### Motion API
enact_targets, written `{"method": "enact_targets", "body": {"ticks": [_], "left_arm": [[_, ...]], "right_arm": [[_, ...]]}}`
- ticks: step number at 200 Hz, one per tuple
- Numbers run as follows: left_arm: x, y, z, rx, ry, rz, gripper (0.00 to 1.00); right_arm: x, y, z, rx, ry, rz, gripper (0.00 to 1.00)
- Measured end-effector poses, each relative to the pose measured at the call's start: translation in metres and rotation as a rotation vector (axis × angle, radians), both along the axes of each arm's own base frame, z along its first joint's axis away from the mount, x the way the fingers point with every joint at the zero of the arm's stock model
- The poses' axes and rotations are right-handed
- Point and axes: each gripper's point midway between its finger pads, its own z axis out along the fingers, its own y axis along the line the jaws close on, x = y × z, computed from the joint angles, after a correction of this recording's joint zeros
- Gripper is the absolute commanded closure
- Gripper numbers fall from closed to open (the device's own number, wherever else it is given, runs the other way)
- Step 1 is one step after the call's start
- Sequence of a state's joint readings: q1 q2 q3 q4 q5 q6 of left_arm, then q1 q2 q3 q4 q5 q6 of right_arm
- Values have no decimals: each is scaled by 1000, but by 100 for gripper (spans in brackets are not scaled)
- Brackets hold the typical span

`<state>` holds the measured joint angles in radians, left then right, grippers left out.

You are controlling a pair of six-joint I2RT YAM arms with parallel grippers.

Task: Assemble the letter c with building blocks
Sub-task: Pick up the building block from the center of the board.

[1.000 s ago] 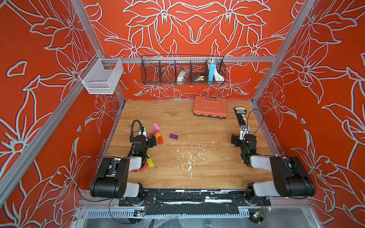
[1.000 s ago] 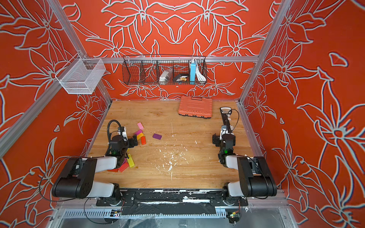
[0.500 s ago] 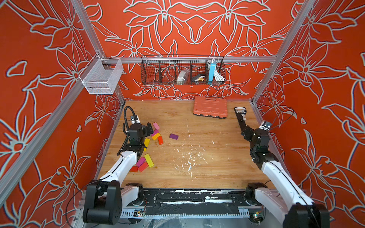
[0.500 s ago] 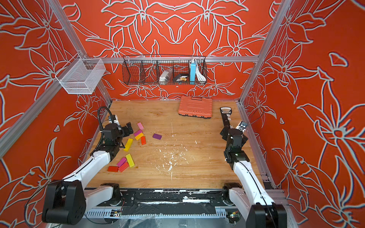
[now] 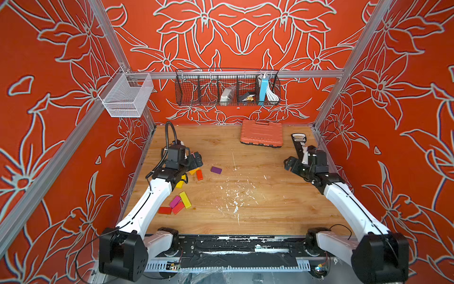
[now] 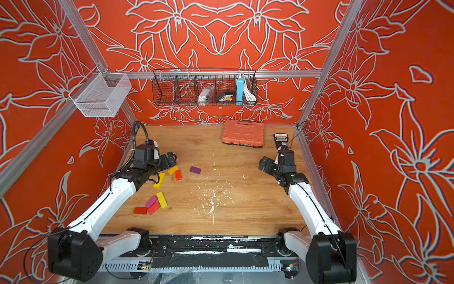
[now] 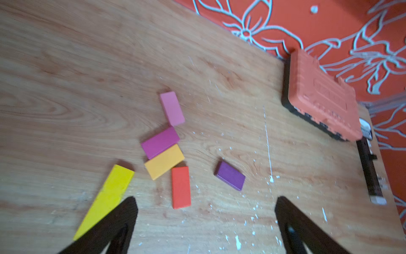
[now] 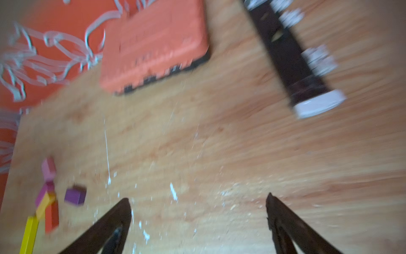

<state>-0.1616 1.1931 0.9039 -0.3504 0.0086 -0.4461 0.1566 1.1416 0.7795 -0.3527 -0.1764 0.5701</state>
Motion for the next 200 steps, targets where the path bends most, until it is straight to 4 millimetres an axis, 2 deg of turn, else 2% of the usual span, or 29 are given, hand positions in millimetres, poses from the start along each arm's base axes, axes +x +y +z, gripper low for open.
{"method": "enact_targets", "body": {"ticks": [11, 30, 59, 93, 136, 200], "left_arm": [[2, -14, -9, 7, 52, -41, 2], [6, -36, -25, 38, 137, -106, 2], [11, -63, -53, 104, 254, -190, 2], [20, -76, -73, 162, 330, -248, 2], [38, -82, -89, 215, 374, -283, 2], [46, -97, -118, 291, 435, -359, 2]], "right_arm": [[-8, 20, -9, -12, 53, 75, 2], [-20, 46, -12, -40, 100, 176, 2], [-31, 66, -19, -113, 141, 256, 2], [-42, 67, -36, -195, 208, 275, 2], [-43, 57, -38, -242, 215, 239, 2], [-44, 59, -37, -222, 192, 246, 2]]}}
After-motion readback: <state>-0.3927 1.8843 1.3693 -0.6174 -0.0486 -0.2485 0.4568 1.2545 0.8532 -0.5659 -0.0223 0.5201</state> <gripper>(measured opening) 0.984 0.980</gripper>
